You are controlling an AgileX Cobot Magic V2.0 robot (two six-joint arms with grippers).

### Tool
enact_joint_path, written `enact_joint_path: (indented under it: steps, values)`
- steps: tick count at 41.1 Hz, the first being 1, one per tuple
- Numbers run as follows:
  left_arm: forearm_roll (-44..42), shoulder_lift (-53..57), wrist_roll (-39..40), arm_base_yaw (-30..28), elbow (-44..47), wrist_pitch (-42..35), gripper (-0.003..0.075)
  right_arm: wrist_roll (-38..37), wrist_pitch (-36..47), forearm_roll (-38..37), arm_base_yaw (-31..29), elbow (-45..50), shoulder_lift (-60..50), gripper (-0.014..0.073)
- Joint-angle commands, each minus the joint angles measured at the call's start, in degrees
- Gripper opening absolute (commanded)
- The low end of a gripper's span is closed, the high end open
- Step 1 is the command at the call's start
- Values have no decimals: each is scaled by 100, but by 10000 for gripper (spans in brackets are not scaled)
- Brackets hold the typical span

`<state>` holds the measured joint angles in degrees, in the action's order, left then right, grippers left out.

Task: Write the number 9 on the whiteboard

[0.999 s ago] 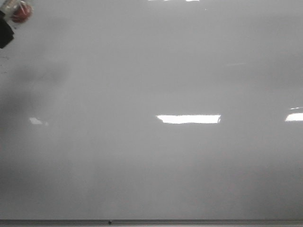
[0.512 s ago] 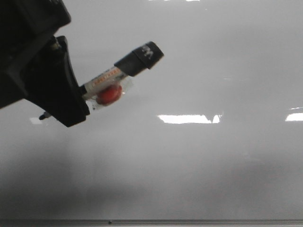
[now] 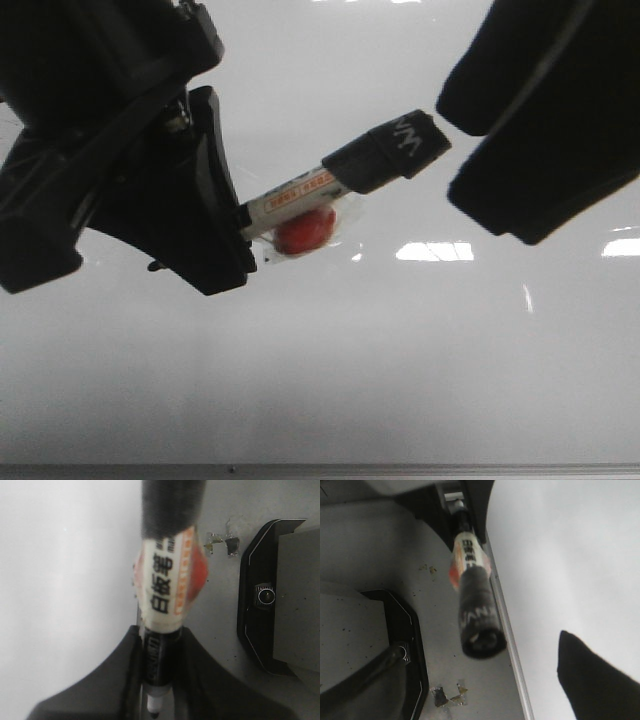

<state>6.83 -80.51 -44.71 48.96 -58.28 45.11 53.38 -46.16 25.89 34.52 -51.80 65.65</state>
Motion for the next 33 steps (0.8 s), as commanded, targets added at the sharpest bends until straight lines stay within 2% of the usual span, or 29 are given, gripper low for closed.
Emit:
enact_joint_path:
  steps: [1, 5, 10, 16, 26, 28, 30, 33]
  values:
    - [115, 171, -11, 62, -193, -318, -19, 88, 362, 217, 159, -289, 159, 631]
    - [115, 171, -11, 62, -193, -331, -19, 88, 427, 342, 273, -401, 373, 619]
    - [115, 171, -11, 62, -193, -341, -19, 88, 512, 463, 330, -450, 521, 551]
    - [115, 171, -11, 62, -193, -341, -19, 88, 529, 499, 330, -450, 547, 417]
    - [115, 171, -11, 62, -193, -341, -11, 88, 466, 564, 330, -450, 547, 128]
    - [115, 171, -11, 62, -193, -341, 15, 88, 465, 564, 330, -450, 547, 75]
    - [115, 171, -11, 62, -193, -341, 74, 88, 465, 564, 330, -450, 547, 29]
    - [115, 171, 0, 62, -193, -355, 208, 88, 465, 564, 330, -450, 547, -23]
